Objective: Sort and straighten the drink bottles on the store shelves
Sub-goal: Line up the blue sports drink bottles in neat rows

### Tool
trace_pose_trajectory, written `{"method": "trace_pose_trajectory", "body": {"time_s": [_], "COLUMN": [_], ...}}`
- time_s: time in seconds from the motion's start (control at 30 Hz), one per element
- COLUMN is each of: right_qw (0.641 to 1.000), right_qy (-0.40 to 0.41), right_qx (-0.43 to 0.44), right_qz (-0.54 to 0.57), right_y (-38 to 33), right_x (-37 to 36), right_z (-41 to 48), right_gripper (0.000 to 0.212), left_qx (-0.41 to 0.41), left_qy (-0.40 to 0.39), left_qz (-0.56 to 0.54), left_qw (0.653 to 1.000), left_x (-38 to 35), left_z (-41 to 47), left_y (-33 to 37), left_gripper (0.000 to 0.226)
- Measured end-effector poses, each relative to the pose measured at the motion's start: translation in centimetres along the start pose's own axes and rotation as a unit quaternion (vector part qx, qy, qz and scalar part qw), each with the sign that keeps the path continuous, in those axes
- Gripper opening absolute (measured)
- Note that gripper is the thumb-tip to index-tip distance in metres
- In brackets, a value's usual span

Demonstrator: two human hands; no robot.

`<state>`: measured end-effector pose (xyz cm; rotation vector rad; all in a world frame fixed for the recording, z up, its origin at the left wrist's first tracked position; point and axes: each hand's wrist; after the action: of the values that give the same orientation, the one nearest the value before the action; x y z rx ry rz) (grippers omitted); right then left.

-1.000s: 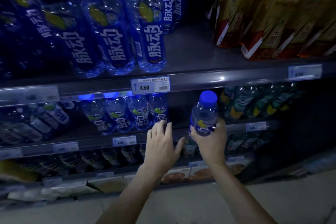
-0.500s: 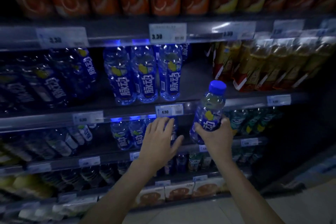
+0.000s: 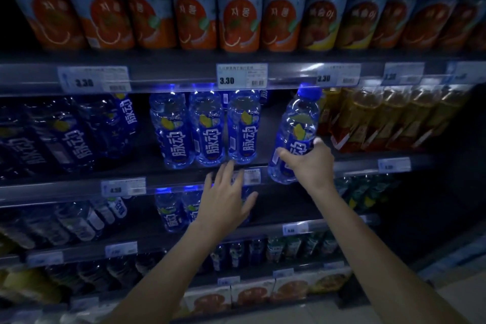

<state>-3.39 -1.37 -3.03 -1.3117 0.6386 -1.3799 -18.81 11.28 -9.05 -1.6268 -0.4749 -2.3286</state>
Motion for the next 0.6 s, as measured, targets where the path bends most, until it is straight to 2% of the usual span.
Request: {"method": "trace_pose_trajectory", "body": {"time_s": [0.1,0.23,0.37,0.6], "right_qw": [1.000,0.999,0.999,0.999], "right_qy": [-0.017,-0.037,-0.048,-0.001], "right_qx": [-0.004,0.007,0.023,0.029], "right_qz": [0.001,-0.004,-0.002,0.032], "right_y": [-0.8,-1.6,-2.1,-2.3], "right_x": [-0.1,-0.4,-0.6,-1.5], "right_z": [1.3,2.3,2.7,3.3], "right_gripper": [0.047,0.034,0.034,0.051], "left_qx": [0.005,0.008,0.014,0.020], "left_qy": [0.009,0.021,0.013,0.004], "left_qz": [0.005,0.000,0.000,0.004], "left_qw": [1.000,1.000,1.000,1.000], "left_x": [-0.2,0.0,0.4,0.4], "left_z": [-0.1,0.0,0.4,0.4], "left_y": [-0.3,-0.6,-0.7,-0.8], "left_gripper": [0.065,0.062,0.063,0.065]}}
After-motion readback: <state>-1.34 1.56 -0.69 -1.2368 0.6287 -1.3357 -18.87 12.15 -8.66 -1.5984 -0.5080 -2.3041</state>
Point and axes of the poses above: each hand's wrist, its own z-axis towards the middle knuckle, its own x-axis out of the back of the hand, y = z × x, and after that the axes turned 2 degrees about y, right-handed
